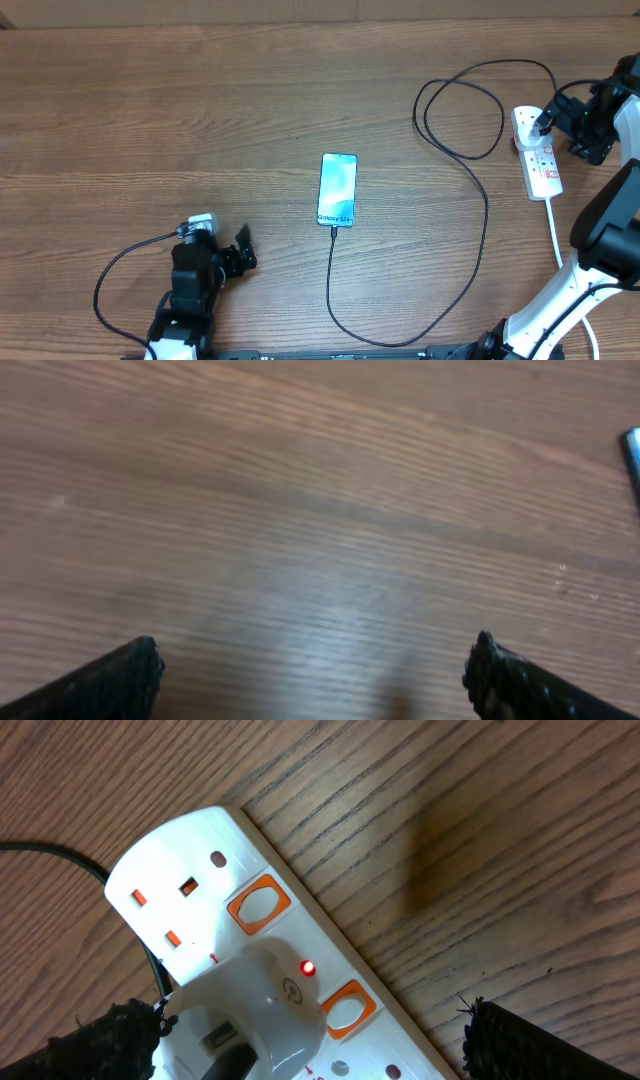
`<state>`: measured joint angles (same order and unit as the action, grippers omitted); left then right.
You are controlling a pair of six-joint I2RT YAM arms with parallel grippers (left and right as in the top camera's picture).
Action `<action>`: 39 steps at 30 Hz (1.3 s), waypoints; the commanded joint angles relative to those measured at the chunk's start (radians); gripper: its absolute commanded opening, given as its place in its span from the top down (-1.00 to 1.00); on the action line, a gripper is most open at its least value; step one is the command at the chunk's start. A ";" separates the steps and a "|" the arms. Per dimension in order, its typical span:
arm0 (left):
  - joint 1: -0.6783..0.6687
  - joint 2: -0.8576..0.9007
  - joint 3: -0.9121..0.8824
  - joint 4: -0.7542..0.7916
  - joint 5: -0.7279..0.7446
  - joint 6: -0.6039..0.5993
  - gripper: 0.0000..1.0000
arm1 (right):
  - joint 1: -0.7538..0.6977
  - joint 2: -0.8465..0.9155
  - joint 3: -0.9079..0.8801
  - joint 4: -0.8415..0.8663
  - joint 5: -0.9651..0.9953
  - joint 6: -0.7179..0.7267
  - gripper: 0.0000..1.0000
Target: Plug charger to phone and switch on socket
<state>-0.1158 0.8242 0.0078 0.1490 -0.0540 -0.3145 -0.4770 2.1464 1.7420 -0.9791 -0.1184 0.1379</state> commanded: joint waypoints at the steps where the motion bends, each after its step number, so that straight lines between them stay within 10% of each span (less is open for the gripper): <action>1: 0.022 -0.107 -0.003 -0.105 -0.017 0.016 -0.99 | -0.001 0.006 0.018 0.010 0.012 0.006 -1.00; 21: 0.081 -0.826 -0.003 -0.227 0.007 0.320 -1.00 | -0.001 0.006 0.018 0.010 0.012 0.006 -1.00; 39: 0.072 -0.821 -0.003 -0.224 0.002 0.337 -0.99 | -0.001 0.006 0.018 0.010 0.012 0.006 -1.00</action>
<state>-0.0441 0.0147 0.0078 -0.0753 -0.0566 0.0040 -0.4770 2.1464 1.7420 -0.9787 -0.1192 0.1379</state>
